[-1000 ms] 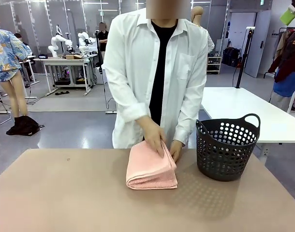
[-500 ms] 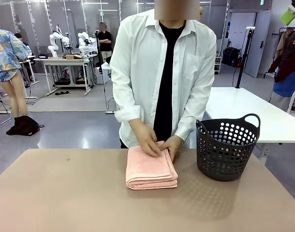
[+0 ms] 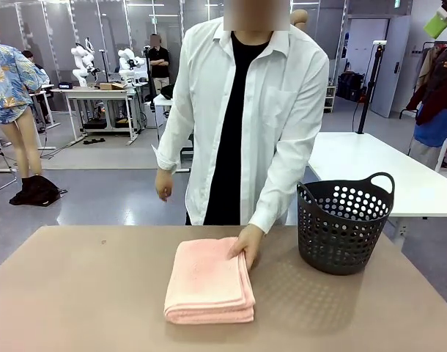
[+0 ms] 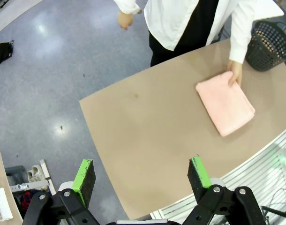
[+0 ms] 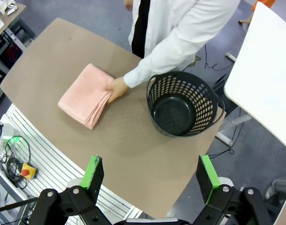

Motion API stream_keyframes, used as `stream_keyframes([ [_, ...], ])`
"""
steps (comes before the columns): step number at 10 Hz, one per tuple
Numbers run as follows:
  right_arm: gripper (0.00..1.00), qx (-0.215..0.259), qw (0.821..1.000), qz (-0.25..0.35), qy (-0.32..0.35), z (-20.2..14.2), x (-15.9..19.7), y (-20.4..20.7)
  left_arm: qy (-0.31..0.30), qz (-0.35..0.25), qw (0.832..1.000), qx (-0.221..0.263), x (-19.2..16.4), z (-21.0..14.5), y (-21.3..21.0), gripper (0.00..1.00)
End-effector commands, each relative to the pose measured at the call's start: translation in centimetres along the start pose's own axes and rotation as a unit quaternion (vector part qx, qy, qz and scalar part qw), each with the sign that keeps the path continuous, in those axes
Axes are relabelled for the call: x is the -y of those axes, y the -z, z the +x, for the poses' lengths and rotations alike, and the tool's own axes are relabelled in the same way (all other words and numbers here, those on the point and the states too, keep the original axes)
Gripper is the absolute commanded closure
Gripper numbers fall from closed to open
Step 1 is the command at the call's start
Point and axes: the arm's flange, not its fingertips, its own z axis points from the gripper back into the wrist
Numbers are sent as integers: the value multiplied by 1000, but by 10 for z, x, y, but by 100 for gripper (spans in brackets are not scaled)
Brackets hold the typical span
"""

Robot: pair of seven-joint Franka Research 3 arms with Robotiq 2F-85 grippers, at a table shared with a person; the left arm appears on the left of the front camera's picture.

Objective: Fold the towel.
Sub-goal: Pick up the 100 cm Hotel Towel and place it on the left side of the table.

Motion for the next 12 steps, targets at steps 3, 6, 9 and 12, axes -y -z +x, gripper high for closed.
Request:
stream_keyframes([
  [3,0,-6,1000,-2,1,0,0,-2,-4,-3,1000,-6,0,1,-3,0],
  [6,0,-6,1000,-2,1,0,0,-2,-4,-3,1000,-6,0,1,-3,0],
  [9,0,-6,1000,-2,1,0,0,-2,-4,-3,1000,-6,0,1,-3,0],
  [12,0,-6,1000,-2,1,0,0,-2,-4,-3,1000,-6,0,1,-3,0],
])
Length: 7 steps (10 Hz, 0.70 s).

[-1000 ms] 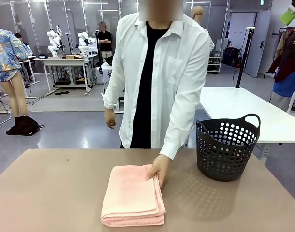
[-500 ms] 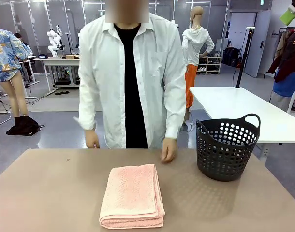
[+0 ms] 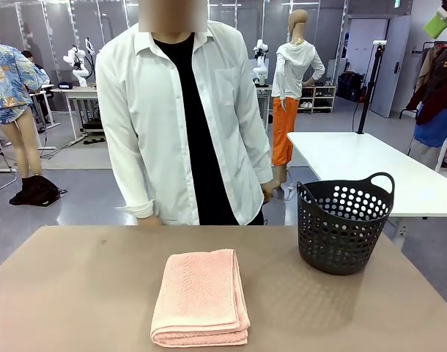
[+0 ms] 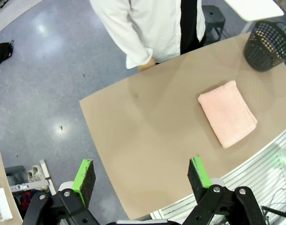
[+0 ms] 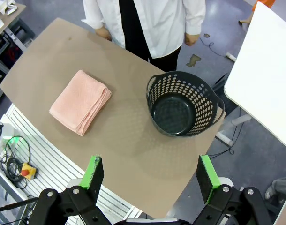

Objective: Fold the towel.
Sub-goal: Pick up the 100 cm Hotel Towel and place it on the left side of the table.

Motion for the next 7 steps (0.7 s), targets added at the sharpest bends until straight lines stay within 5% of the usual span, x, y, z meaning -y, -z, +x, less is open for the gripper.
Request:
stream_keyframes([
  [1,0,-6,1000,-2,1,0,0,-2,-4,-3,1000,-6,0,1,-3,0],
  [7,0,-6,1000,-2,1,0,0,-2,-4,-3,1000,-6,0,1,-3,0],
])
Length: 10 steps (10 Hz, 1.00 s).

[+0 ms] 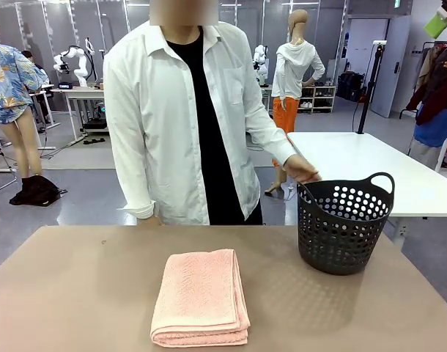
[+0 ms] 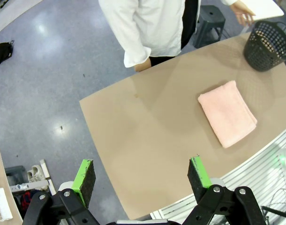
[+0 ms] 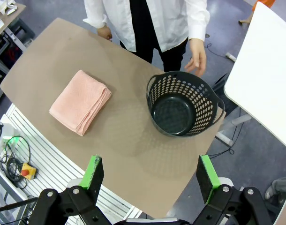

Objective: Fold the towel.
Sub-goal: Pick up the 100 cm Hotel Towel and place it on the left side of the table.

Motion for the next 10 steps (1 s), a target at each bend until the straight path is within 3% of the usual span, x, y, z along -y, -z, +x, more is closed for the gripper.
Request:
stream_keyframes([
  [1,0,-6,1000,-2,1,0,0,-2,-4,-3,1000,-6,0,1,-3,0],
  [8,0,-6,1000,-2,1,0,0,-2,0,0,1000,0,0,0,0,0],
  [10,0,-6,1000,-2,1,0,0,-2,-40,-70,997,-4,-11,11,49,0],
])
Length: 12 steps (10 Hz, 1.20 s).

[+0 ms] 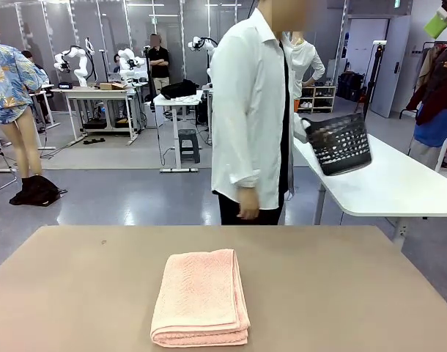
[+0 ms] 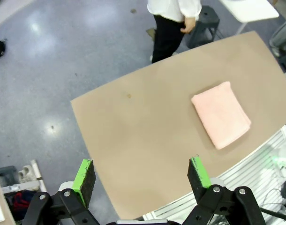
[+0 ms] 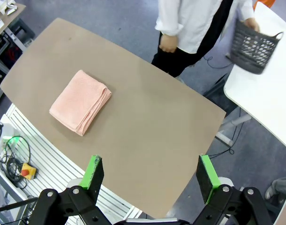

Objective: Fold the towel.
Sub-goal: Pick up the 100 cm Hotel Towel and place it on the left side of the table.

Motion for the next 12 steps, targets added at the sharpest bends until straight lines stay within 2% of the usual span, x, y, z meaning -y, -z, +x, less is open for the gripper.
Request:
stream_keyframes([
  [1,0,-6,1000,-2,1,0,0,-2,-36,-60,997,-7,-6,9,62,0],
  [3,0,-6,1000,-2,1,0,0,-2,-54,-107,993,-1,8,7,146,0],
  [5,0,-6,1000,-2,1,0,0,-2,-79,-101,992,5,28,-3,224,0],
  [7,0,-6,1000,-2,1,0,0,-2,-95,-111,989,-31,53,-18,300,0],
  [8,0,-6,1000,-2,1,0,0,-2,-124,-125,984,-39,63,-29,331,0],
  [10,0,-6,1000,-2,1,0,0,-2,-142,-138,979,-38,87,-56,381,0],
  [12,0,-6,1000,-2,1,0,0,-2,-170,-180,966,-76,102,-76,419,0],
])
